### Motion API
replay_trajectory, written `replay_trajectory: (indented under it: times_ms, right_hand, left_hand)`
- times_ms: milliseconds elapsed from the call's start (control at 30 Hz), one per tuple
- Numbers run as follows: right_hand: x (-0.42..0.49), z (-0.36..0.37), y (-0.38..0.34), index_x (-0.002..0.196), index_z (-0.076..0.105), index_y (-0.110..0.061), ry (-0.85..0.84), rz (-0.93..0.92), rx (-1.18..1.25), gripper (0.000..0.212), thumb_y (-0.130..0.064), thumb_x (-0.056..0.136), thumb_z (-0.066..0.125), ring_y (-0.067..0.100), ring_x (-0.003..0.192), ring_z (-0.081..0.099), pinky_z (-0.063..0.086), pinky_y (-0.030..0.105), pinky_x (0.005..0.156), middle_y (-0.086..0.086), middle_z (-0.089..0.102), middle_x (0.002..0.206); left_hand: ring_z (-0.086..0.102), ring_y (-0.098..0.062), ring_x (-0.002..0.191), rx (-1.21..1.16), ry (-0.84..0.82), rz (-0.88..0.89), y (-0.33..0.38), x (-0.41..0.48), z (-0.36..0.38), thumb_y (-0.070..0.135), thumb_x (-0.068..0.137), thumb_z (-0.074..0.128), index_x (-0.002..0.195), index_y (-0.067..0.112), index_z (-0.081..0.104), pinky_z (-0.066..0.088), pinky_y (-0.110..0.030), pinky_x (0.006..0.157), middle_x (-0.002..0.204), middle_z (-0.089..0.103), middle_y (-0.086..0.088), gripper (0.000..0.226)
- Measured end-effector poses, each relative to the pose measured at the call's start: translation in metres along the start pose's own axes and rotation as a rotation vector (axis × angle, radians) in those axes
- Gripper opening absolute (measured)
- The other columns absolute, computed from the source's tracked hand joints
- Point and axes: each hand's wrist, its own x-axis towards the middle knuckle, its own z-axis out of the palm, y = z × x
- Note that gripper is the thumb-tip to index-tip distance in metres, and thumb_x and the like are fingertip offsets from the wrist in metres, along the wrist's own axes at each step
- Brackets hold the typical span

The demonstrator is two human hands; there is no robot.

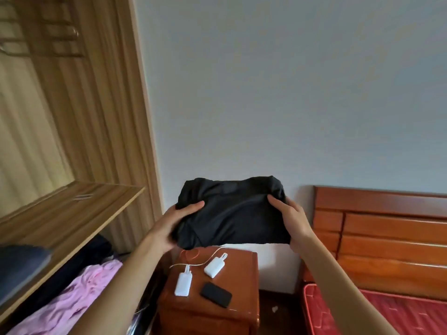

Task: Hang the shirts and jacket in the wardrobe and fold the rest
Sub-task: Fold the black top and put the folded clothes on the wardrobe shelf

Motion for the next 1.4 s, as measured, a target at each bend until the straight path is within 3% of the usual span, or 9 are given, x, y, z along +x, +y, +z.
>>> replay_trajectory:
  times_ms: [67, 200, 267, 333, 467, 700, 867, 1233, 1400]
  right_hand:
    - [0.030, 0.034, 0.010, 0.103, 0.074, -0.027, -0.082, 0.018, 0.012, 0.015, -0.031, 0.089, 0.069, 0.023, 0.100, 0.071, 0.054, 0.045, 0.097, -0.003, 0.077, 0.100]
    - [0.086, 0.098, 0.034, 0.102, 0.075, -0.024, -0.234, 0.024, 0.024, 0.015, -0.030, 0.090, 0.069, 0.023, 0.099, 0.071, 0.055, 0.046, 0.096, -0.003, 0.078, 0.097]
    - [0.113, 0.129, 0.041, 0.100, 0.076, -0.024, -0.306, 0.043, 0.033, 0.013, -0.029, 0.090, 0.069, 0.023, 0.096, 0.072, 0.055, 0.047, 0.095, -0.002, 0.078, 0.094]
    - [0.138, 0.161, 0.044, 0.098, 0.076, -0.023, -0.380, 0.068, 0.044, 0.011, -0.027, 0.089, 0.070, 0.025, 0.095, 0.072, 0.056, 0.049, 0.094, 0.001, 0.078, 0.093]
    - [0.179, 0.225, 0.049, 0.101, 0.076, -0.021, -0.558, 0.096, 0.036, 0.014, -0.027, 0.090, 0.069, 0.025, 0.095, 0.072, 0.056, 0.046, 0.092, 0.003, 0.078, 0.095]
    - [0.207, 0.351, 0.068, 0.111, 0.070, -0.020, -0.823, 0.158, 0.029, 0.022, -0.029, 0.091, 0.068, 0.021, 0.097, 0.071, 0.056, 0.039, 0.092, 0.006, 0.075, 0.107]
    - [0.210, 0.437, 0.089, 0.104, 0.071, -0.014, -0.958, 0.255, 0.043, 0.016, -0.017, 0.089, 0.069, 0.022, 0.086, 0.072, 0.056, 0.027, 0.062, 0.009, 0.076, 0.097]
    - [0.208, 0.626, 0.140, 0.128, 0.060, -0.024, -1.164, 0.216, -0.139, 0.040, -0.041, 0.091, 0.066, 0.020, 0.111, 0.060, 0.047, 0.038, 0.104, 0.000, 0.063, 0.120]
    - [0.206, 0.681, 0.162, 0.131, 0.058, -0.020, -1.285, 0.238, -0.240, 0.043, -0.037, 0.092, 0.064, 0.024, 0.113, 0.062, 0.048, 0.045, 0.105, 0.006, 0.065, 0.125]
  left_hand:
    - [0.073, -0.029, 0.098, -0.003, 0.070, 0.048, 0.008, 0.006, -0.024, 0.023, 0.045, 0.099, 0.119, 0.002, 0.068, 0.060, -0.035, 0.074, 0.112, 0.073, -0.019, 0.083]
    - [0.075, -0.017, 0.071, 0.041, 0.326, 0.153, 0.022, 0.026, -0.074, 0.007, 0.081, 0.070, 0.119, 0.001, 0.064, 0.059, -0.028, 0.059, 0.080, 0.077, -0.004, 0.038]
    - [0.073, -0.010, 0.064, 0.062, 0.438, 0.158, 0.033, 0.042, -0.096, 0.004, 0.085, 0.067, 0.119, 0.000, 0.062, 0.058, -0.023, 0.060, 0.091, 0.077, -0.005, 0.035]
    - [0.066, 0.004, 0.054, 0.072, 0.518, 0.218, 0.045, 0.048, -0.117, -0.003, 0.088, 0.066, 0.090, 0.000, 0.065, 0.052, -0.009, 0.062, 0.120, 0.065, -0.011, 0.004]
    - [0.070, -0.031, 0.104, 0.001, 0.631, 0.269, 0.067, 0.048, -0.149, 0.012, 0.059, 0.089, 0.111, -0.001, 0.071, 0.049, -0.044, 0.104, 0.125, 0.065, -0.024, 0.057]
    - [0.069, -0.037, 0.106, -0.051, 0.904, 0.442, 0.089, 0.022, -0.220, 0.000, 0.080, 0.073, 0.120, 0.003, 0.067, 0.054, -0.048, 0.095, 0.116, 0.071, -0.020, 0.040]
    - [0.069, -0.032, 0.106, 0.029, 1.092, 0.470, 0.103, -0.001, -0.277, 0.006, 0.079, 0.077, 0.123, 0.013, 0.067, 0.052, -0.049, 0.098, 0.116, 0.073, -0.012, 0.045]
    - [0.063, -0.018, 0.100, 0.284, 1.385, 0.419, 0.149, -0.026, -0.412, 0.008, 0.081, 0.078, 0.126, 0.026, 0.058, 0.052, -0.032, 0.083, 0.108, 0.067, 0.003, 0.052]
    - [0.059, -0.020, 0.108, 0.493, 1.574, 0.289, 0.146, -0.022, -0.466, 0.008, 0.083, 0.078, 0.137, 0.021, 0.054, 0.049, -0.036, 0.095, 0.117, 0.063, 0.003, 0.061]
